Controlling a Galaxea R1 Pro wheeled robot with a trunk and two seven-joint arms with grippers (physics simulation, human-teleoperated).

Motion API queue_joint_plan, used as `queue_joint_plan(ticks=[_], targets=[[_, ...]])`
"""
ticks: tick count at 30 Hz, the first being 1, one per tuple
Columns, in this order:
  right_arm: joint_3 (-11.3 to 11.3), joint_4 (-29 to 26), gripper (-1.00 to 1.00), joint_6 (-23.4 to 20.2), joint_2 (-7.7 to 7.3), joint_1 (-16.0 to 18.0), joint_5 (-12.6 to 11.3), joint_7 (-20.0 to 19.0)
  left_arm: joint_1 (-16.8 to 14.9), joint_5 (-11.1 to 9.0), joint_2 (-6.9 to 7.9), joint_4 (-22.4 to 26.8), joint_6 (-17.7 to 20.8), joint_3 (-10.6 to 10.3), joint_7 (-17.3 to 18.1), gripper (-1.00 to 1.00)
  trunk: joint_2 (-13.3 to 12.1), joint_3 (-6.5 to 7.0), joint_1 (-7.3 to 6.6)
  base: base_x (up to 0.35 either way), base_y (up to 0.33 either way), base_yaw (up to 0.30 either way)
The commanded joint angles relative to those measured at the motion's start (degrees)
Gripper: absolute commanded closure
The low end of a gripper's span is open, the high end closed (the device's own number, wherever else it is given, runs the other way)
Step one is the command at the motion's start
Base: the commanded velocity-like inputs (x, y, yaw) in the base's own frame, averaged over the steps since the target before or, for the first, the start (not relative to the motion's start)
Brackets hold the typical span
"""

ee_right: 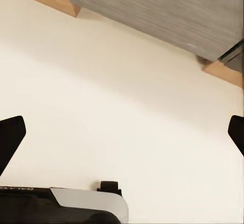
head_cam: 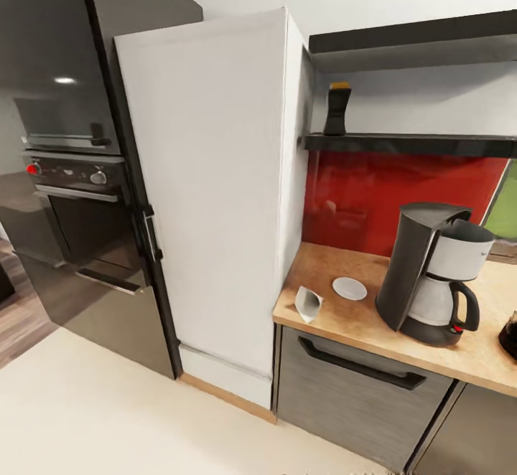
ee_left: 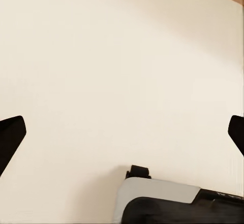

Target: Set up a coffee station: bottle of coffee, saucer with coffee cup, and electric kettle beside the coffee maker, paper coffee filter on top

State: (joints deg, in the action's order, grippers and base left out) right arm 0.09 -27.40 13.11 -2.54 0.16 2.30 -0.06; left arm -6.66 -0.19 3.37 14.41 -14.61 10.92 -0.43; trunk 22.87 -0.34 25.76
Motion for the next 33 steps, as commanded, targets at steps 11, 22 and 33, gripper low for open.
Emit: queue_joint_plan(ticks=[11,22,33], targets=[[-0.1,9.4,-1.00,-0.1,0.08,0.0,0.1,0.2,0.3,7.5,0.90,-10.8,-0.1,-1.1,-4.5,-1.00,0.1,-0.38,0.02,0.000,0.000,-0.260],[-0.5,12.0,-1.00,-6.0,-0.28,0.0,0.0,0.3,1.0,16.2,0.98,-14.3,1.8,-1.1,-8.2,-1.00,0.1,-0.98,0.02,0.000,0.000,-0.253],[-0.1,14.1,-1.00,-6.8,2.46,0.0,0.1,0.1,5.1,16.5,1.31,-14.5,3.1,-1.0,-8.5,-1.00,0.1,-1.39,0.02,0.000,0.000,-0.114]])
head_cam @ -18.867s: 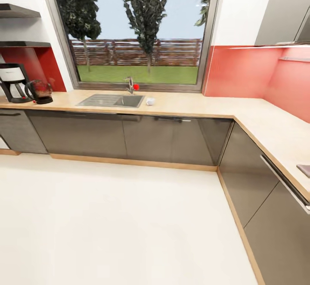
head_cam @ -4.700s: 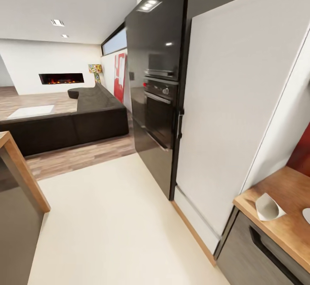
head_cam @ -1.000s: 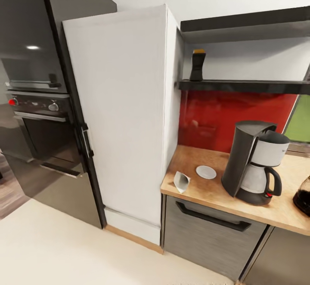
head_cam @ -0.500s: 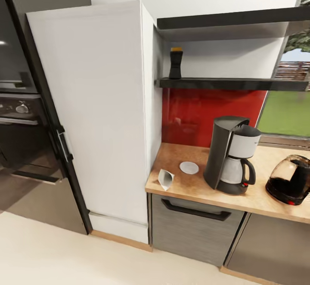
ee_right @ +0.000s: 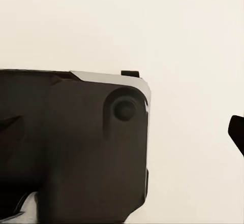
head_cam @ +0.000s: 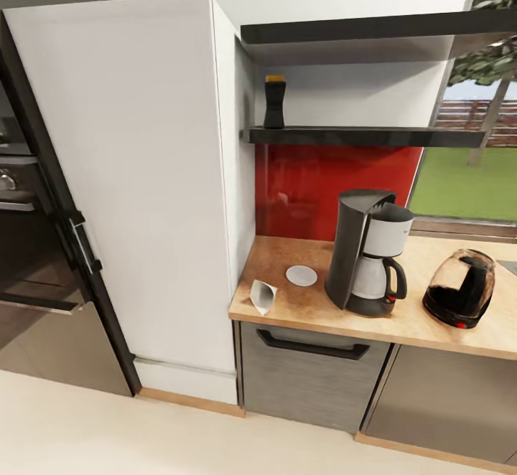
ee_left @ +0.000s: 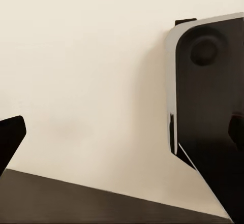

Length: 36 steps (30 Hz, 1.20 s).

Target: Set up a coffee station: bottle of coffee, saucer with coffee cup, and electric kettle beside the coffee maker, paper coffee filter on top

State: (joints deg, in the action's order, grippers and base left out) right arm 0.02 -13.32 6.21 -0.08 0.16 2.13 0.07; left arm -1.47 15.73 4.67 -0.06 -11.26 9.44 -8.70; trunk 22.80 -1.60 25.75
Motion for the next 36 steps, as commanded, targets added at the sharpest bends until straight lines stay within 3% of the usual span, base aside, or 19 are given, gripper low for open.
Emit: queue_joint_plan(ticks=[1,6,9,24,30,33,36], targets=[[0.0,0.3,-1.00,0.1,0.06,0.0,0.2,-0.1,0.1,0.6,-0.05,0.0,0.6,0.4,-0.2,-1.00,0.1,-0.12,0.03,0.000,0.000,-0.010],[-0.2,0.8,-1.00,0.1,0.15,0.0,0.2,0.0,0.1,0.7,-0.13,0.5,8.0,0.5,-0.4,-1.00,0.1,-0.13,0.03,0.000,0.000,-0.004],[-0.2,0.7,-1.00,0.1,0.20,0.0,0.1,0.1,0.1,0.6,-0.28,0.7,9.9,0.8,-0.4,-1.00,0.1,-0.13,0.03,0.000,0.000,0.000],[-0.2,-1.4,-1.00,0.3,0.29,0.0,0.0,-0.1,0.1,0.2,-0.33,0.8,10.7,1.3,-0.5,-1.00,0.1,0.46,0.03,0.000,0.000,0.000],[-0.2,-14.8,-1.00,0.4,0.53,0.0,0.0,0.1,0.1,0.3,-0.27,0.8,10.2,1.3,-0.4,-1.00,0.1,0.48,0.03,0.000,0.000,0.000],[-0.2,-23.7,-1.00,0.4,2.02,0.0,0.0,0.2,0.1,0.3,-0.28,0.7,9.8,1.2,-0.4,-1.00,0.1,0.48,0.03,0.000,0.000,0.000],[-0.2,-30.9,-1.00,0.4,4.59,0.0,0.0,0.4,0.2,0.3,-0.22,0.7,9.7,1.1,-0.4,-1.00,0.1,0.48,0.03,0.000,0.000,0.000]])
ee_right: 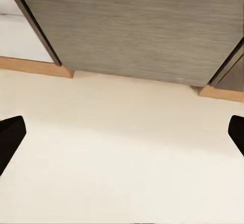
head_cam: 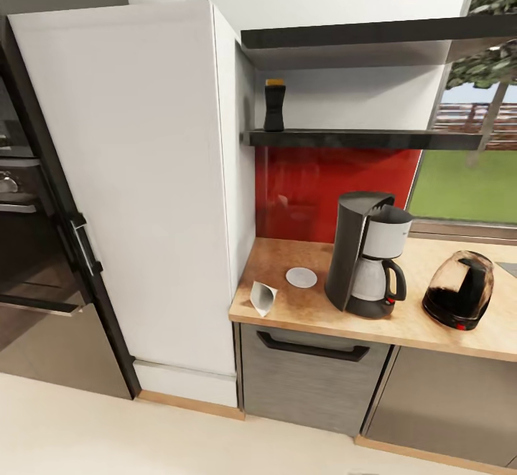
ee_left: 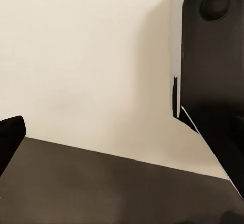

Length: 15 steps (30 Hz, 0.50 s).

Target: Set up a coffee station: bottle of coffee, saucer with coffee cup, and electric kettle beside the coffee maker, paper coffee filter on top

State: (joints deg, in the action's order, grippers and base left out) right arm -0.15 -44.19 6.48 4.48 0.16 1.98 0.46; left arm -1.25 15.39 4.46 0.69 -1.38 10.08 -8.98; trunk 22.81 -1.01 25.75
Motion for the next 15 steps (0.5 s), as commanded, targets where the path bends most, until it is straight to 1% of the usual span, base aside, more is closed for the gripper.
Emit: queue_joint_plan(ticks=[1,2,3,4,5,6,7,9,10,12,13,15], targets=[[0.0,-2.5,-1.00,0.1,1.23,0.1,0.2,0.7,0.0,0.6,0.02,-0.1,-0.2,0.5,-0.2,-1.00,0.1,-0.11,0.03,0.000,0.000,0.000],[0.0,-4.8,-1.00,0.1,2.40,0.2,0.2,1.9,0.0,0.7,0.06,-0.1,-0.1,0.5,-0.2,-1.00,0.1,-0.11,0.03,0.000,0.000,0.000],[0.0,-5.9,-1.00,0.0,2.95,0.4,0.2,2.8,0.0,0.7,0.09,-0.1,-0.1,0.5,-0.2,-1.00,0.1,-0.11,0.03,0.000,0.000,0.000],[0.1,-7.9,-1.00,-0.1,4.00,0.9,0.2,5.0,0.0,0.7,0.13,-0.1,-0.1,0.5,-0.2,-1.00,0.1,-0.11,0.03,0.000,0.000,0.000],[0.3,-10.4,-1.00,-0.3,5.33,1.9,0.2,8.8,0.0,0.7,0.16,-0.2,-0.1,0.5,-0.2,-1.00,0.1,-0.11,0.03,0.000,0.000,0.000],[0.6,-11.7,-1.00,-0.4,5.52,2.8,0.2,11.2,0.0,0.7,0.18,-0.2,-0.1,0.5,-0.2,-1.00,0.1,-0.11,0.03,0.000,0.000,0.000],[0.8,-12.4,-1.00,-0.5,5.52,3.3,0.2,12.3,0.0,0.7,0.18,-0.2,-0.1,0.5,-0.2,-1.00,0.1,-0.11,0.03,0.000,0.000,0.000],[2.1,-14.8,-1.00,-1.8,5.52,5.6,0.1,15.8,0.0,0.7,0.19,-0.2,-0.1,0.5,-0.2,-1.00,0.1,-0.11,0.03,0.000,0.000,0.000],[2.5,-15.3,-1.00,-2.2,5.52,6.2,0.1,16.4,0.0,0.7,0.20,-0.2,-0.1,0.5,-0.2,-1.00,0.1,-0.11,0.03,0.000,0.000,0.000],[3.3,-17.3,-1.00,-5.0,5.52,8.9,0.1,18.6,0.0,0.7,0.20,-0.2,-0.2,0.4,-0.2,-1.00,0.1,-0.11,0.03,0.000,0.000,0.000],[3.4,-17.8,-1.00,-5.8,5.52,9.7,0.1,19.1,0.0,0.7,0.20,-0.2,-0.2,0.4,-0.2,-1.00,0.1,-0.11,0.03,0.000,0.000,0.000],[3.7,-19.6,-1.00,-9.4,5.52,12.8,0.1,20.2,0.1,0.7,0.20,-0.3,-0.2,0.4,-0.1,-1.00,0.1,-0.11,0.03,0.000,0.000,0.000]])
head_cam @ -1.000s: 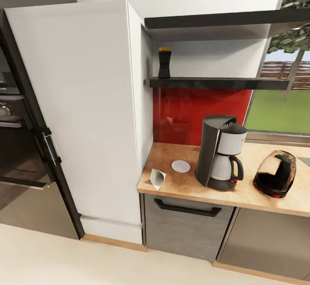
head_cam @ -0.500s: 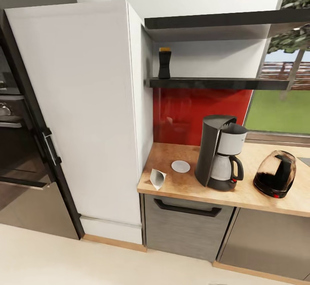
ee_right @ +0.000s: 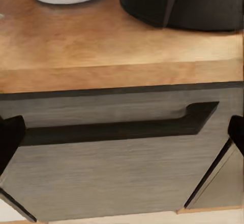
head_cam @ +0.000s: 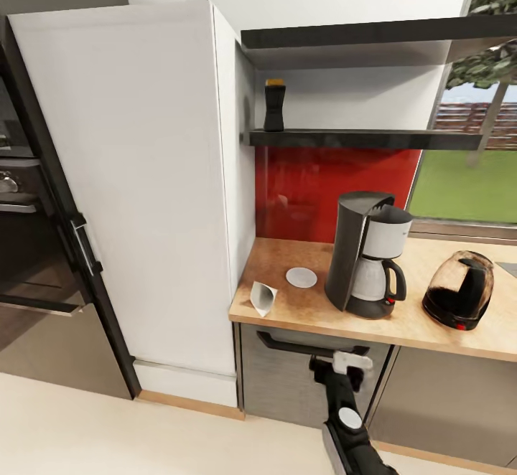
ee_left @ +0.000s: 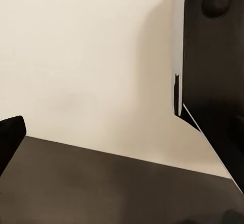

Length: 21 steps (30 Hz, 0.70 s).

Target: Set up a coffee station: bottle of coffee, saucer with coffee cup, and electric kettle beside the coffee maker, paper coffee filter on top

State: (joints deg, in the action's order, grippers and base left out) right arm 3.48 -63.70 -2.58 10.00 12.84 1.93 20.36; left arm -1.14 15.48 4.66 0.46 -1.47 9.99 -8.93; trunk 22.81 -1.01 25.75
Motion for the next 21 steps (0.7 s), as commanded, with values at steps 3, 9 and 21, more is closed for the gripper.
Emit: queue_joint_plan(ticks=[3,9,21], targets=[[0.2,-1.7,-1.00,-4.2,0.00,4.0,0.1,0.9,0.0,0.6,0.00,0.0,-0.2,0.5,-0.1,-1.00,0.1,-0.12,0.03,0.000,0.000,0.000],[0.4,-2.6,-1.00,-7.5,0.00,8.9,0.2,1.1,0.0,0.5,-0.06,0.1,-0.2,0.6,-0.1,-1.00,0.1,-0.12,0.03,0.000,0.003,0.000],[5.9,-2.5,-1.00,-7.9,0.00,9.7,0.2,4.6,0.0,0.5,-0.06,0.2,-0.1,0.6,-0.2,-1.00,0.1,-0.12,0.03,0.000,0.199,0.000]])
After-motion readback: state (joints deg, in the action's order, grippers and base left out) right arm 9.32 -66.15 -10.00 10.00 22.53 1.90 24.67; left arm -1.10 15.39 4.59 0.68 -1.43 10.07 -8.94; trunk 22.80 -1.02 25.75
